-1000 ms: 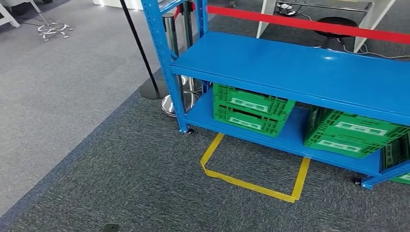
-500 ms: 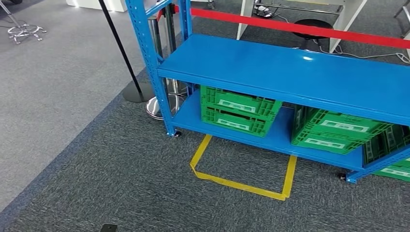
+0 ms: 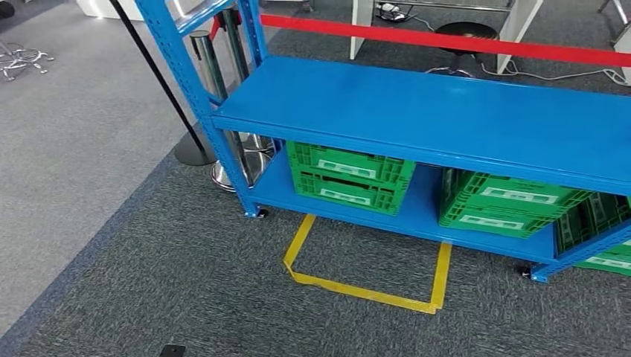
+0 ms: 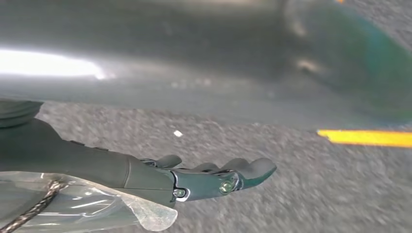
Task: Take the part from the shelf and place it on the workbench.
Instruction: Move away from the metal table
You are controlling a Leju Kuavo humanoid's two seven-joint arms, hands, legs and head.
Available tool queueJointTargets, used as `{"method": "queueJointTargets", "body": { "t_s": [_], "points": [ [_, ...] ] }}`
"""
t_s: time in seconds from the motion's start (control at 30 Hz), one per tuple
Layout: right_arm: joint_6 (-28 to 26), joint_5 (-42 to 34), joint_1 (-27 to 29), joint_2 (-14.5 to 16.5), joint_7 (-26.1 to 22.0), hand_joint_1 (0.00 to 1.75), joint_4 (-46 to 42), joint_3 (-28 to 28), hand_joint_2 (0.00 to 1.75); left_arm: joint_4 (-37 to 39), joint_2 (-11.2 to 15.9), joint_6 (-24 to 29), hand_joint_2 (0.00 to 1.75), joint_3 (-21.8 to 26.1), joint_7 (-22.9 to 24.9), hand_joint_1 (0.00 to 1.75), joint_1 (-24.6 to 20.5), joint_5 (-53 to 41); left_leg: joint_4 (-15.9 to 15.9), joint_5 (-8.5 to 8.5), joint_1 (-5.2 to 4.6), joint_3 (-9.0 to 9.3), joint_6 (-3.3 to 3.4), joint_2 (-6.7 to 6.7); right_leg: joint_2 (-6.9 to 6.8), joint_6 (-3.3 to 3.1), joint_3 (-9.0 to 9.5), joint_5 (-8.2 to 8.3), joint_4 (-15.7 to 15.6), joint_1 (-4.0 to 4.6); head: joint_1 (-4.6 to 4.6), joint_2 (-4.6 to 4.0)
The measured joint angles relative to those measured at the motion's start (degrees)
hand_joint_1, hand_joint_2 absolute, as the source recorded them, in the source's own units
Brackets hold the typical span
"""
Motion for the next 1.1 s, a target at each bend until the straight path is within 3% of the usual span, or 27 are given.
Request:
{"method": "queueJointTargets", "body": {
  "t_s": [0.1, 0.13, 0.17, 0.2, 0.27, 0.33, 0.4, 0.47, 0.53, 0.6, 0.63, 0.67, 0.73, 0.77, 0.8, 0.87, 0.93, 0.97, 1.03, 1.1],
  "points": [
    [0.00, 0.02, -0.02, -0.01, -0.02, 0.00, 0.00, 0.00, 0.00, 0.00, 0.00, -0.01, 0.00, 0.01, -0.01, 0.00, 0.18, -0.07, 9.40, -4.37, 0.03, -7.03, -0.24, -0.09, 0.63, -0.40, 1.85, -1.53, -0.01, 0.21, 0.00, -0.01],
    [0.01, 0.06, 0.07, 0.00, -0.02, 0.00, 0.00, 0.00, 0.00, 0.00, 0.00, -0.03, 0.00, 0.01, -0.01, 0.00, 0.29, -0.09, 9.99, -4.97, -0.01, -8.34, -0.10, -0.12, 0.99, -0.42, 2.62, -2.09, -0.01, 0.32, 0.01, -0.01],
    [0.01, 0.14, 0.13, 0.01, -0.02, 0.00, 0.00, 0.00, 0.00, 0.00, -0.01, -0.08, 0.00, 0.02, -0.01, 0.00, 0.36, -0.12, 8.80, -4.26, -0.11, -8.83, 0.19, -0.22, 1.41, -0.40, 3.43, -2.62, -0.01, 0.42, 0.00, -0.01],
    [0.02, 0.23, 0.13, 0.02, -0.02, 0.00, 0.00, 0.00, 0.00, 0.00, -0.01, -0.14, 0.00, 0.01, -0.01, 0.00, 0.40, -0.16, 6.13, -2.25, -0.26, -8.71, 0.62, -0.54, 1.87, -0.37, 4.22, -3.14, -0.02, 0.52, 0.01, -0.01],
    [0.02, 0.41, 0.03, 0.15, -0.02, 0.00, 0.04, 0.00, 0.00, 0.00, 0.12, -0.21, 0.00, 0.01, -0.02, 0.00, 0.57, -0.21, -0.49, 4.20, -0.78, -8.05, 1.73, -2.55, 2.87, -0.14, 5.09, -4.12, -0.02, 0.53, 0.03, -0.01],
    [0.01, 0.50, -0.02, 0.33, -0.01, 0.00, 0.09, -0.01, 0.00, 0.01, 0.30, -0.22, 0.00, 0.01, -0.02, 0.00, 0.93, -0.21, -3.93, 7.88, -1.30, -7.62, 2.41, -4.09, 3.95, 0.35, 5.12, -4.92, -0.09, 0.37, -0.07, -0.01],
    [0.03, 0.55, 0.09, 0.36, -0.01, 0.00, 0.10, -0.03, 0.00, 0.02, 0.26, -0.23, 0.00, 0.01, -0.05, 0.00, 0.96, -0.25, -4.62, 7.73, -1.43, -7.03, 2.69, -3.60, 4.68, 0.91, 5.39, -5.47, -0.58, 0.28, -0.27, 0.00],
    [0.08, 0.57, 0.08, 0.33, -0.10, 0.00, 0.08, -0.04, 0.00, 0.02, 0.10, -0.26, 0.00, 0.01, -0.19, 0.00, 0.55, -0.42, -5.74, 7.46, -1.15, -5.90, 3.18, -2.67, 3.44, 1.51, 5.29, -6.38, 0.35, 0.41, -0.11, 0.00],
    [0.15, 0.61, -0.29, 0.32, -0.18, 0.00, 0.07, -0.02, 0.00, 0.02, -0.04, -0.30, 0.00, 0.01, -0.33, 0.00, 0.29, -0.71, -6.49, 6.84, -0.94, -4.68, 3.58, -1.58, 1.39, 2.07, 2.21, -8.66, 5.81, 0.46, 0.13, 0.00],
    [0.16, 0.65, -0.37, 0.32, -0.19, 0.00, 0.07, -0.01, 0.00, 0.02, -0.14, -0.36, 0.00, 0.01, -0.37, 0.00, 0.35, -0.98, -6.55, 5.83, -0.92, -3.66, 3.67, -0.52, 0.69, 2.47, -2.81, -10.41, 12.84, 0.32, 0.14, 0.00],
    [0.13, 0.65, -0.23, 0.31, -0.19, 0.00, 0.07, -0.03, 0.00, 0.02, -0.19, -0.38, 0.00, 0.01, -0.37, 0.00, 0.41, -1.13, -6.54, 5.25, -0.90, -3.02, 3.61, -0.06, 0.56, 2.61, -4.52, -9.80, 14.40, 0.27, 0.15, 0.00],
    [0.09, 0.66, -0.05, 0.30, -0.19, 0.00, 0.07, -0.07, 0.00, 0.02, -0.23, -0.39, 0.00, 0.02, -0.37, 0.00, 0.43, -1.27, -6.54, 4.62, -0.86, -2.23, 3.53, 0.38, 0.38, 2.72, -5.23, -7.91, 13.85, 0.25, 0.15, 0.01],
    [0.02, 0.68, 0.12, 0.24, -0.20, 0.00, 0.07, -0.23, 0.00, 0.02, -0.34, -0.40, 0.00, 0.02, -0.38, 0.00, 0.47, -1.49, -6.54, 3.27, -0.80, -0.51, 3.19, 1.25, -1.04, 2.72, -3.89, -2.19, 7.75, 0.28, 0.17, 0.01],
    [0.01, 0.70, 0.07, 0.22, -0.20, 0.00, 0.07, -0.31, 0.00, 0.02, -0.38, -0.40, 0.00, 0.02, -0.38, 0.00, 0.46, -1.55, -6.48, 2.59, -0.94, 0.14, 2.92, 1.67, -2.41, 2.61, -2.81, -0.22, 4.58, 0.51, 0.22, 0.00],
    [0.01, 0.72, -0.06, 0.20, -0.20, 0.00, 0.07, -0.36, 0.00, 0.02, -0.40, -0.40, 0.00, 0.02, -0.37, 0.00, 0.44, -1.60, -6.42, 2.06, -1.13, 0.54, 2.63, 2.09, -3.47, 2.21, -1.92, 0.70, 2.41, 0.69, 0.24, 0.00],
    [0.02, 0.77, -0.23, 0.21, -0.21, 0.00, 0.07, -0.38, 0.00, 0.02, -0.40, -0.39, 0.00, 0.02, -0.37, 0.00, 0.39, -1.64, -6.40, 1.39, -1.53, 0.98, 2.21, 3.08, -4.07, 1.34, -1.28, 0.33, 1.19, 1.00, 0.02, 0.00],
    [0.01, 0.84, -0.13, 0.21, -0.22, 0.00, 0.07, -0.39, 0.00, 0.02, -0.41, -0.39, 0.00, 0.02, -0.38, 0.00, 0.29, -1.67, -6.32, 0.74, -1.51, 1.46, 1.90, 3.73, -2.84, 0.66, -0.98, 0.04, 0.94, 0.79, -0.25, 0.01],
    [0.01, 0.87, -0.07, 0.20, -0.22, 0.00, 0.07, -0.42, 0.00, 0.02, -0.42, -0.39, 0.00, 0.02, -0.39, 0.00, 0.21, -1.68, -5.42, 0.07, -1.39, 1.31, 1.61, 3.17, -2.27, 0.38, -0.74, -0.08, 0.82, 0.64, -0.34, 0.01],
    [-0.06, 0.88, -0.18, 0.18, -0.25, 0.00, 0.07, -0.51, 0.00, 0.02, -0.43, -0.39, 0.00, 0.02, -0.43, 0.00, 0.12, -1.78, -0.14, -2.33, -0.96, -1.10, 0.91, 1.15, -1.24, -0.22, -0.16, -0.40, 0.61, 0.36, -0.51, 0.01],
    [-0.14, 0.87, -0.32, 0.16, -0.29, 0.00, 0.07, -0.65, 0.00, 0.02, -0.44, -0.35, 0.00, 0.02, -0.44, 0.00, 0.24, -1.94, 7.83, -4.62, -0.54, -5.82, 0.46, 0.06, -0.19, -0.59, 0.44, -0.89, 0.59, 0.32, -0.58, 0.01]
  ]
}}
